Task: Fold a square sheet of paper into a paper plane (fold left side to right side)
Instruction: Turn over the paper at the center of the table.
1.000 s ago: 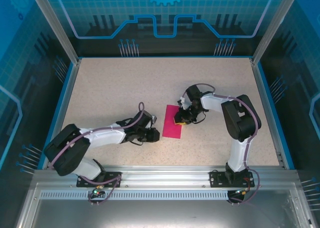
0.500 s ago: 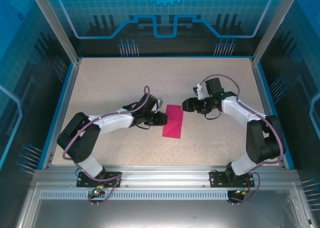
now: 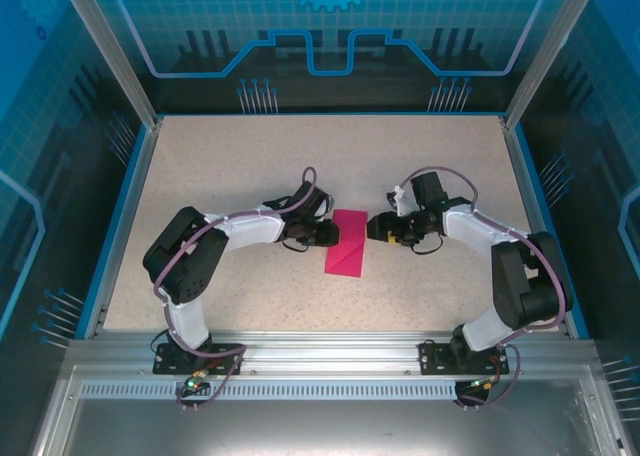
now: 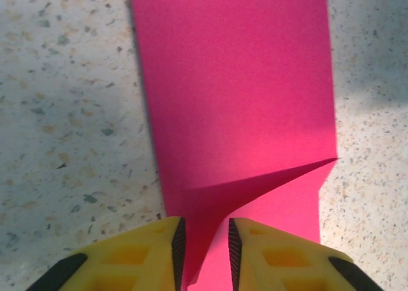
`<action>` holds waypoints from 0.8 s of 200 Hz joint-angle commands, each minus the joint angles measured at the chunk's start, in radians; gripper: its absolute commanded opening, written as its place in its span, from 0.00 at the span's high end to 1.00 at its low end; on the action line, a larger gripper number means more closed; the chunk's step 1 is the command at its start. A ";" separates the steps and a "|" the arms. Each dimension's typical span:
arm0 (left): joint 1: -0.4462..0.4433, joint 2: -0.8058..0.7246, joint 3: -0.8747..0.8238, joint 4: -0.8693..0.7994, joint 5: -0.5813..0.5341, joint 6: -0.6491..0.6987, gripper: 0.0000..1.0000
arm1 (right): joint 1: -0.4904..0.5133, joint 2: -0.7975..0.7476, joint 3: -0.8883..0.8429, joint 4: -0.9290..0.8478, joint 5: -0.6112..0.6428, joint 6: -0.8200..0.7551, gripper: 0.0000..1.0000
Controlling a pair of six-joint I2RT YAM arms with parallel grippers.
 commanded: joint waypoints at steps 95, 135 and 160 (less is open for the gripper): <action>0.008 -0.012 -0.003 -0.033 -0.047 0.015 0.96 | 0.062 0.155 0.055 0.123 -0.102 0.103 0.37; 0.008 -0.013 -0.001 -0.033 -0.045 0.016 0.96 | 0.099 0.222 0.099 0.151 -0.123 0.152 0.46; 0.008 -0.029 -0.010 -0.028 -0.049 0.013 0.92 | 0.116 0.258 0.120 0.163 -0.146 0.180 0.64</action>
